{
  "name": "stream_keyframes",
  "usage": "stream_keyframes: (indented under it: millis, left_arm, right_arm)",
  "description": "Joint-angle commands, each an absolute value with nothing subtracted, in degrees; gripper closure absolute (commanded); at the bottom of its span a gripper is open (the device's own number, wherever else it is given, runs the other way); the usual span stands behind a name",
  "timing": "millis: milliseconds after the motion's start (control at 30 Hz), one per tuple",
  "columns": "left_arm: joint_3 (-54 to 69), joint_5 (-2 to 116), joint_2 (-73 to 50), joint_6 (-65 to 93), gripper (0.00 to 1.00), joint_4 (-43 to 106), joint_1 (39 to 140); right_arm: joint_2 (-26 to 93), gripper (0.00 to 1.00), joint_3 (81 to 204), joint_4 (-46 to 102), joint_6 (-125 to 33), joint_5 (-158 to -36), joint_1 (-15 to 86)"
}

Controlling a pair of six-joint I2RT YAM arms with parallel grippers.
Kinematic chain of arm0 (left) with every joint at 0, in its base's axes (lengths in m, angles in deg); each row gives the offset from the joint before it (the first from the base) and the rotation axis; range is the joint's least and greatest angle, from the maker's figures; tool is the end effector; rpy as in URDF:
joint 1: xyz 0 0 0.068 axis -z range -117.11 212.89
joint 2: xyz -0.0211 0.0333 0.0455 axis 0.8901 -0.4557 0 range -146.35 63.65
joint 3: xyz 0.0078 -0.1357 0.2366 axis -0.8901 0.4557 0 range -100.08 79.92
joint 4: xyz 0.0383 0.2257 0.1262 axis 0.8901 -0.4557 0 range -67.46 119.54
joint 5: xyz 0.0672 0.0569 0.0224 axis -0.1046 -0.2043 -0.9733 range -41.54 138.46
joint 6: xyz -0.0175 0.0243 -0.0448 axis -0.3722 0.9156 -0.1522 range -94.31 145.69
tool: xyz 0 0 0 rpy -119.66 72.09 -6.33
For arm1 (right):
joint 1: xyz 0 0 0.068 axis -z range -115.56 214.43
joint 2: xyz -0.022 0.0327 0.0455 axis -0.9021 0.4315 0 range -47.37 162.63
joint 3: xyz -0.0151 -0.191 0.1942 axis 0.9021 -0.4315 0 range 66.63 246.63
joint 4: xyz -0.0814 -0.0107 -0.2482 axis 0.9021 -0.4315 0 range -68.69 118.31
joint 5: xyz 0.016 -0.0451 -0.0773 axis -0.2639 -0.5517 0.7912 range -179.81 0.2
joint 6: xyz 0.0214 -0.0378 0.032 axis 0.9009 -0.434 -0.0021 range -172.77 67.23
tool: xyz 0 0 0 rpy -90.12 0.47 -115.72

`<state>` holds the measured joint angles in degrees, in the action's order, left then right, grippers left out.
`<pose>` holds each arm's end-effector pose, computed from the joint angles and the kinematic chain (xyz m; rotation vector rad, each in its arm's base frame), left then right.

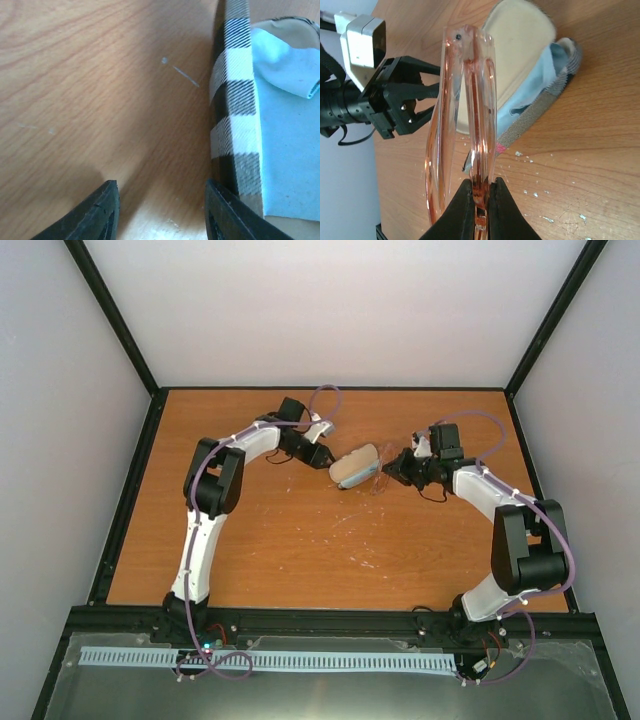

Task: Organize the sunglasses
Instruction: Adjust the sunglasses case at the center of the board, then place the sunglasses in the sunglasses case.

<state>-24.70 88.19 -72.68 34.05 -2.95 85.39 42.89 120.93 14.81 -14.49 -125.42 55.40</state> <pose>0.4487 -0.2104 0.1269 0.9019 2.4569 -1.0087 0.3144 0.0711 0.2040 0.3459 2.5078 1.1124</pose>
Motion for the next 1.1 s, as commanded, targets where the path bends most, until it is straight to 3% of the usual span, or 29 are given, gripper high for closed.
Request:
stream_keyframes:
  millis: [0,1067]
  left_arm:
    - [-23.66,89.88,-70.41,32.21,0.52,-1.49,86.80]
    - [-25.89,88.33,-69.90,30.63,0.51,-0.54,91.95]
  right_arm:
    - [40.88,0.97,120.29,17.04,-12.02,-122.77,55.13]
    - [58.09,0.97,130.15,15.19,-18.61,-126.28,53.63]
